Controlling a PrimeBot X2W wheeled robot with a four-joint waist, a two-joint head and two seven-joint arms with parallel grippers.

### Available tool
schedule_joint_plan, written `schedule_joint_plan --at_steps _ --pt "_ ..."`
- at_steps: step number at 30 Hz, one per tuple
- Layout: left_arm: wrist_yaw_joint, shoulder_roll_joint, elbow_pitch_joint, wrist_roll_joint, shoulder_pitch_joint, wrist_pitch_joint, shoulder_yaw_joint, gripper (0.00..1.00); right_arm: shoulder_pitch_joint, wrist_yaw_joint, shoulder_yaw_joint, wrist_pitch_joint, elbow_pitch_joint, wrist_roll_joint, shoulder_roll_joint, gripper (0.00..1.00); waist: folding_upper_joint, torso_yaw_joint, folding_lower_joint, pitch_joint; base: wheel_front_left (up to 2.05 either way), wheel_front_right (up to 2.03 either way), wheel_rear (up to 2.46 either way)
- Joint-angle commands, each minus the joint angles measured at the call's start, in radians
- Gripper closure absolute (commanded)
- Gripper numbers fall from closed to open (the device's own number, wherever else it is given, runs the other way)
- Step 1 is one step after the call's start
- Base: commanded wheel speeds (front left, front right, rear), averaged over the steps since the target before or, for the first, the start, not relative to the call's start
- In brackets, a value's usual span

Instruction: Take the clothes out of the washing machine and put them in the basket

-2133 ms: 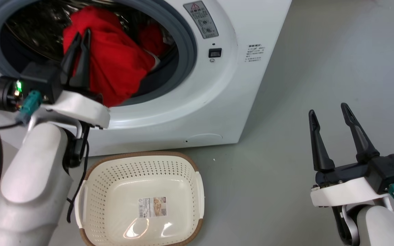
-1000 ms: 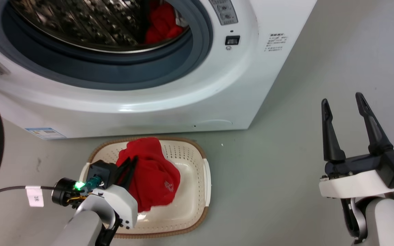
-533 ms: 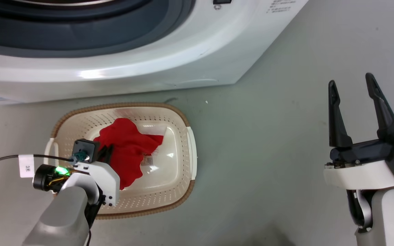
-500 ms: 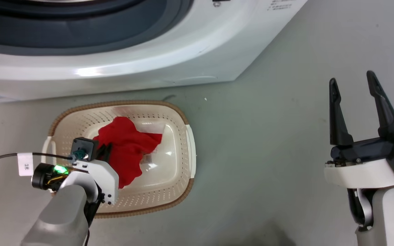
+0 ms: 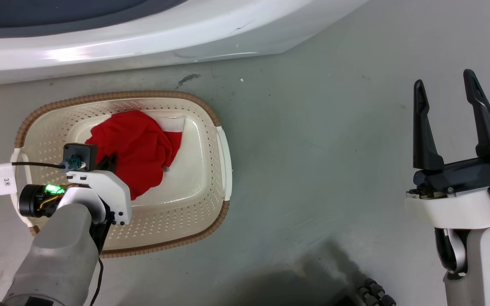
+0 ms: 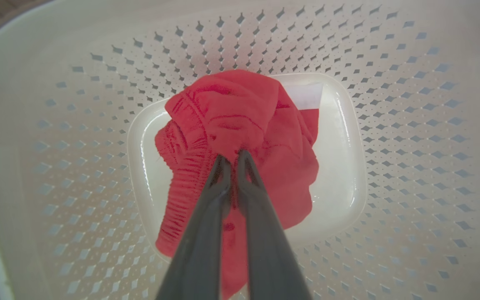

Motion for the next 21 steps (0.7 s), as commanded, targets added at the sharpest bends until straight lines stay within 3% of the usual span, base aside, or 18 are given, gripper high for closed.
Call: schedule_joint_plan --at_steps 1,4,5,6,15,21 --pt "0.002 0.001 0.008 -0.004 -0.018 -0.005 0.003 1.00 -0.018 -0.001 0.003 -0.002 -0.004 0.004 0.002 0.00 0.0000 -0.006 -0.0002 0.016 0.00 0.00 0.00" --pt "0.003 -0.002 0.016 -0.005 -0.030 -0.006 0.003 1.00 -0.019 -0.001 0.002 -0.002 -0.001 0.004 0.002 0.00 0.0000 -0.005 -0.0002 0.020 0.00 0.00 0.00" --pt "0.008 -0.002 0.017 -0.002 -0.033 -0.007 0.002 0.60 -0.020 -0.001 0.001 -0.002 0.001 0.005 0.002 0.00 0.0000 -0.004 -0.0002 0.019 0.00 0.00 0.00" --pt "0.012 -0.004 0.017 0.000 -0.034 -0.007 0.002 0.00 -0.021 -0.001 0.000 -0.002 0.004 0.004 0.002 0.00 0.0000 -0.003 -0.0002 0.017 0.00 0.00 0.00" --pt "0.029 -0.013 -0.029 0.009 0.023 -0.006 0.017 0.00 -0.017 -0.001 0.009 -0.002 0.037 -0.002 0.002 0.00 0.0000 0.010 -0.0002 -0.071 0.00 0.00 0.00" --pt "0.034 -0.007 -0.136 0.024 0.084 -0.006 0.054 0.00 0.007 -0.001 0.014 -0.002 0.067 -0.002 0.002 0.00 0.0000 0.028 -0.0002 -0.172 0.00 0.00 0.00"
